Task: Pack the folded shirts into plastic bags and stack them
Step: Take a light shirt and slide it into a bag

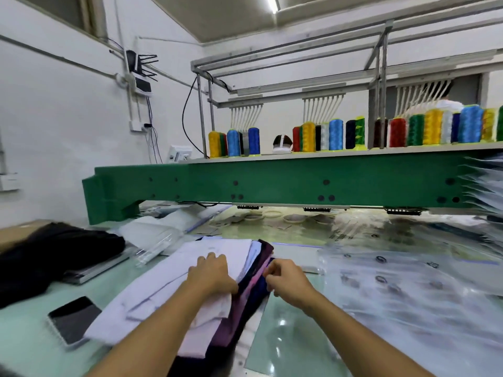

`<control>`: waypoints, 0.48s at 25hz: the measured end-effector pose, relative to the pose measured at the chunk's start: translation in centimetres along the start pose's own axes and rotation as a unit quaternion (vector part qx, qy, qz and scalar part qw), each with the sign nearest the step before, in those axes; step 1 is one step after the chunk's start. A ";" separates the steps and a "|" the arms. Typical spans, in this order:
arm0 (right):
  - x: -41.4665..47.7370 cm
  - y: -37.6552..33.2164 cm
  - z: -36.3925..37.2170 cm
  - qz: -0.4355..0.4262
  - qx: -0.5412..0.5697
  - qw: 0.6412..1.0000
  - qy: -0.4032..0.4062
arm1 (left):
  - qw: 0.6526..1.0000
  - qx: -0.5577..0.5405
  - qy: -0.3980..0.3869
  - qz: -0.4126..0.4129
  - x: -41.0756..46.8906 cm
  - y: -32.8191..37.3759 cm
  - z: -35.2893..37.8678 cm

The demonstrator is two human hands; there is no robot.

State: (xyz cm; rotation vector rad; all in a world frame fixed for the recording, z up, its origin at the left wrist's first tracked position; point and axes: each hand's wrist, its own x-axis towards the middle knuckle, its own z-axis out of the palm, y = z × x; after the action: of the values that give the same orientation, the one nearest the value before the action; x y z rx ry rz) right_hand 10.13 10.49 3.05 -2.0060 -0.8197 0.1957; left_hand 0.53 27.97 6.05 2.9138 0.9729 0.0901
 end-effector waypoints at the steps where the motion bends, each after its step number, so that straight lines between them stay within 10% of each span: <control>1: 0.2 -0.7 1.1 0.001 0.022 1.000 -0.015 | 1.000 -0.018 -0.006 0.008 0.0 -0.8 -0.7; 12: 0.5 -4.1 6.8 0.111 0.173 0.975 -0.085 | 0.997 0.058 -0.045 -0.016 -2.3 -2.2 -1.9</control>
State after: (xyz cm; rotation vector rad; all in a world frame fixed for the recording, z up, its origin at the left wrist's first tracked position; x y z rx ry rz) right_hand 5.58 17.00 2.73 -1.7608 -0.6149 0.6047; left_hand -2.76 28.46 7.65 2.9755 1.0432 -0.1007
